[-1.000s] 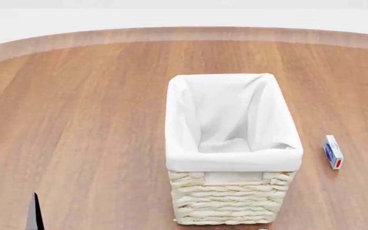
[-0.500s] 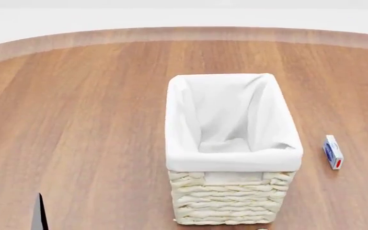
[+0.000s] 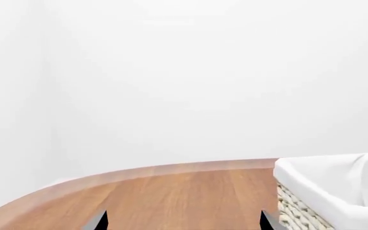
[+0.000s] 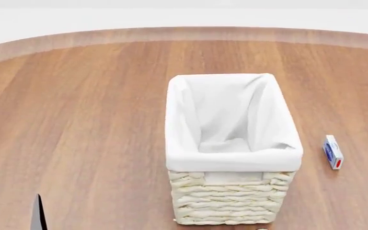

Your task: Pick up the alphabet soup and put it in the basket.

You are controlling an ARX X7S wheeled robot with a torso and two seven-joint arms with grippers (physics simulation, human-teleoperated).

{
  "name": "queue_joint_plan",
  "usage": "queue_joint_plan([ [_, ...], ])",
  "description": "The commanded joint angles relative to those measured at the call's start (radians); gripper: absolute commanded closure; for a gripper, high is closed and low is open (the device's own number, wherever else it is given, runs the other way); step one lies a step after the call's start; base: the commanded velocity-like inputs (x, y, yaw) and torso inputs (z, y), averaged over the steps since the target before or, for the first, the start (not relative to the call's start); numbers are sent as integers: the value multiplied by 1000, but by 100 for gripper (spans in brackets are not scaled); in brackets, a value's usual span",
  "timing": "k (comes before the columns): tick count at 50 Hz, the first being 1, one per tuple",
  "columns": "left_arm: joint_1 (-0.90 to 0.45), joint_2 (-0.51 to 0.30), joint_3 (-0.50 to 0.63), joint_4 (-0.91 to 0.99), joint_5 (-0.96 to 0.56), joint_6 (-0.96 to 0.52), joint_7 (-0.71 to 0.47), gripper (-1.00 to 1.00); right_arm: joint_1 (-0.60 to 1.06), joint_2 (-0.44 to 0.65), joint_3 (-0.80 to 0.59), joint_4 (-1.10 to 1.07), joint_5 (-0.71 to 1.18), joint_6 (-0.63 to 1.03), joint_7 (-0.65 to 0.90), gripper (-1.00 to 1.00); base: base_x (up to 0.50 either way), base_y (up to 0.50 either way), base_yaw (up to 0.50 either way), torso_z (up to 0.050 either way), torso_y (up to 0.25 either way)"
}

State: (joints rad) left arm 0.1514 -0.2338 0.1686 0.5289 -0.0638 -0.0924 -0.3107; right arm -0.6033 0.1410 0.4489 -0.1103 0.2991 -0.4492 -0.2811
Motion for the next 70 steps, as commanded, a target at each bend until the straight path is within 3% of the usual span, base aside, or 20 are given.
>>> queue_joint_plan([
  [1, -1, -4, 1, -5, -5, 1, -9, -100, 72, -20, -17, 122, -23, -63, 4, -100, 0, 0, 0, 0, 0],
  [17, -4, -14, 2, -4, -14, -2, -21, -100, 122, -23, -32, 232, -21, -122, 6, -100, 0, 0, 0, 0, 0],
  [34, -7, -28, 7, -4, -22, -1, -37, -100, 68, -24, -30, 254, 28, -167, -15, -100, 0, 0, 0, 0, 0],
  [57, -10, -41, 17, -11, -31, 4, -52, -100, 115, -11, -54, 276, -3, -146, 24, -100, 0, 0, 0, 0, 0],
  [70, -10, -48, 21, -11, -36, 5, -61, -100, 195, -17, -69, 449, -18, -218, 14, -100, 0, 0, 0, 0, 0],
])
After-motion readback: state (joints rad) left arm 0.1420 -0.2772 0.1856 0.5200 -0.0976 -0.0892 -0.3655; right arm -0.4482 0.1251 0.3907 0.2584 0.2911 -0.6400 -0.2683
